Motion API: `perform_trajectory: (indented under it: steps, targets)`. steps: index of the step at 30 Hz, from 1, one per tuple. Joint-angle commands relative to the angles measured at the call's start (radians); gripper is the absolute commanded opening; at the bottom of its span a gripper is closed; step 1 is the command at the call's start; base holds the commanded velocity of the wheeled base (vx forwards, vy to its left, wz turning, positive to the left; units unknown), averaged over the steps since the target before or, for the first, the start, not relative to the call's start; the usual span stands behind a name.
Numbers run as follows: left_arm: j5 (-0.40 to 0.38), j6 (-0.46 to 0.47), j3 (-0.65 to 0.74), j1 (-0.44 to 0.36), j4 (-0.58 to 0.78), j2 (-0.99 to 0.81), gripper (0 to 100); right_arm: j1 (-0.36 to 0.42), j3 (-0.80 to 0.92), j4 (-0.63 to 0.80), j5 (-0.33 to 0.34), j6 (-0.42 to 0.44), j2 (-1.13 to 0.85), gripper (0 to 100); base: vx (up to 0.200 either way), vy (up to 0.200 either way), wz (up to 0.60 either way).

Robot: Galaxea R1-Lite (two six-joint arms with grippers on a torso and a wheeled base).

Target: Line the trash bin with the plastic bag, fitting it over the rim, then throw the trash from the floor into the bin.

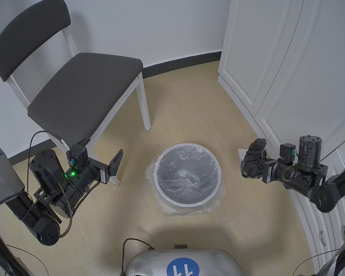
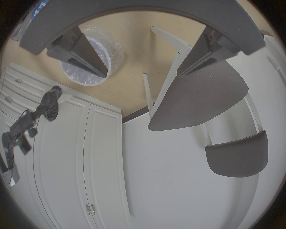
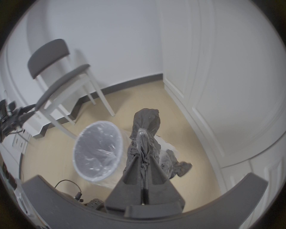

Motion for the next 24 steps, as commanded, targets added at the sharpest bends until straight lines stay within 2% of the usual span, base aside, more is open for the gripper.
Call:
perform_trajectory:
  steps: [1,8,13,24]
  targets:
    - [0.0,-0.001,-0.001,0.007,0.0,-0.03,100,0.3,0.17,-0.029,-0.112,-0.014,-0.331,0,0.0,0.0,0.0]
    - [-0.002,-0.001,-0.01,0.033,0.0,-0.039,100,0.421,0.106,-0.129,-0.218,0.098,-0.233,0,0.0,0.0,0.0]
    - [-0.003,-0.001,-0.01,0.035,0.0,-0.047,100,0.46,0.043,-0.141,-0.272,0.199,-0.127,0,0.0,0.0,0.0]
    - [-0.003,0.0,-0.008,0.033,0.0,-0.047,100,0.486,-0.063,-0.14,-0.287,0.388,0.048,0,0.0,0.0,0.0]
